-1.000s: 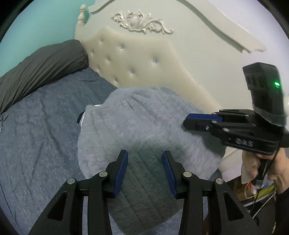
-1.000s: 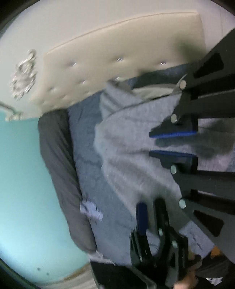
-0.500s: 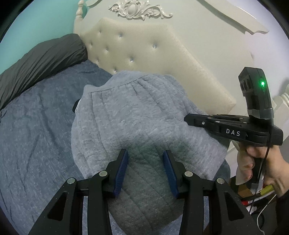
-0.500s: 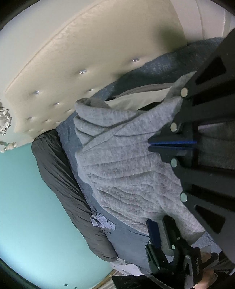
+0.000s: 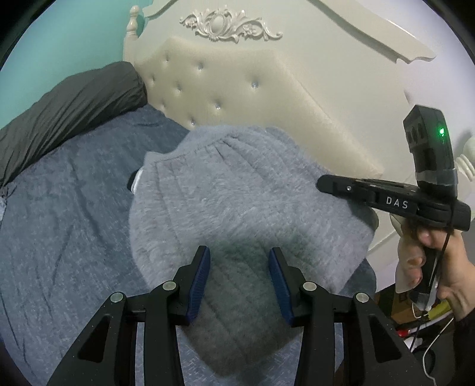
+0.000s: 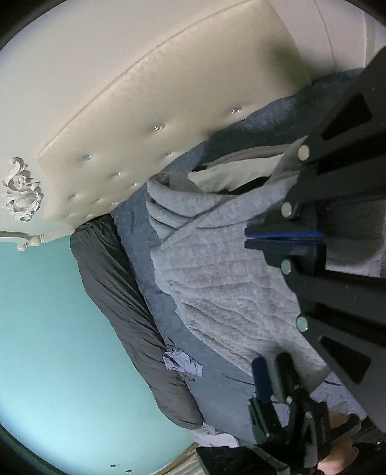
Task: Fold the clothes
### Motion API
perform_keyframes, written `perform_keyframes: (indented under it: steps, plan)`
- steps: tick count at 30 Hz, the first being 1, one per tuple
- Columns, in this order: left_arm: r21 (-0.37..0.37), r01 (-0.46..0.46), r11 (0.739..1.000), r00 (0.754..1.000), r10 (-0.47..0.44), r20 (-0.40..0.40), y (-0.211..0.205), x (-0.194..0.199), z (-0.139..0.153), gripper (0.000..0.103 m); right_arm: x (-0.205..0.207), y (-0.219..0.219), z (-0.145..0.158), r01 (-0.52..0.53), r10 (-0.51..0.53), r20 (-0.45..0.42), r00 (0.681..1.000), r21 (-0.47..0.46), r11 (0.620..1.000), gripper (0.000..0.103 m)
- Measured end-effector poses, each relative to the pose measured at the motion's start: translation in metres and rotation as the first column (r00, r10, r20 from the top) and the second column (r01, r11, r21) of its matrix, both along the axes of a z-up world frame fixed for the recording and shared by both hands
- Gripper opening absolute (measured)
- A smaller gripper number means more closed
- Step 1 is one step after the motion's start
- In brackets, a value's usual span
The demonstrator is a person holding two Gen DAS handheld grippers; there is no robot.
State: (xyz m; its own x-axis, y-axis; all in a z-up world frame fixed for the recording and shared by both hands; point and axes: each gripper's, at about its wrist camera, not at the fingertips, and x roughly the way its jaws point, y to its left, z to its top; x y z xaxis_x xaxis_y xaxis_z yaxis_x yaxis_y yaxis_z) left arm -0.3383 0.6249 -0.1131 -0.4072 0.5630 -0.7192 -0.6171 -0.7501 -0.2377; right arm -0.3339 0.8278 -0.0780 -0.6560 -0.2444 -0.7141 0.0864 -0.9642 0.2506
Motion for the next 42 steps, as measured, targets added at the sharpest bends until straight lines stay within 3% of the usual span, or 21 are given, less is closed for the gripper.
perform_keyframes:
  steps: [4, 14, 17, 23, 26, 30, 34, 42]
  plan:
    - [-0.016, 0.009, 1.000, 1.000, -0.009, -0.005, -0.003, 0.006, -0.006, 0.045, 0.008, 0.003, -0.003, 0.020, -0.020, -0.008, 1.000, -0.009, 1.000, 0.000]
    - [-0.015, 0.001, 1.000, 1.000, -0.001, 0.022, 0.003, 0.009, -0.028, 0.046, 0.001, 0.006, -0.045, 0.064, -0.065, 0.057, 0.996, 0.009, 0.998, 0.000]
    - [-0.017, -0.003, 1.000, 1.000, 0.003, 0.017, 0.005, 0.010, -0.025, 0.046, -0.001, 0.006, -0.032, 0.057, -0.057, 0.068, 0.996, 0.003, 0.998, 0.000]
    - [-0.015, -0.006, 1.000, 1.000, 0.006, 0.014, 0.003, 0.009, -0.022, 0.044, -0.021, -0.016, 0.014, 0.017, -0.017, -0.014, 1.000, 0.010, 1.000, 0.000]
    - [-0.022, -0.005, 1.000, 1.000, 0.005, 0.012, 0.004, 0.009, -0.021, 0.044, -0.041, -0.029, 0.012, 0.000, -0.001, 0.017, 1.000, 0.037, 0.999, 0.000]
    - [-0.028, -0.004, 1.000, 1.000, 0.004, 0.012, 0.006, 0.007, -0.021, 0.044, -0.072, -0.039, -0.015, 0.012, -0.027, 0.140, 0.990, 0.109, 0.994, 0.000]
    - [-0.021, 0.000, 1.000, 1.000, 0.000, 0.020, 0.006, 0.006, -0.024, 0.044, -0.076, -0.031, -0.038, 0.034, -0.058, 0.202, 0.978, 0.118, 0.992, 0.000]
    - [-0.029, -0.005, 1.000, 1.000, 0.006, 0.017, 0.006, 0.000, -0.015, 0.044, -0.030, -0.006, 0.001, 0.073, -0.080, 0.097, 0.992, 0.072, 0.995, 0.000]
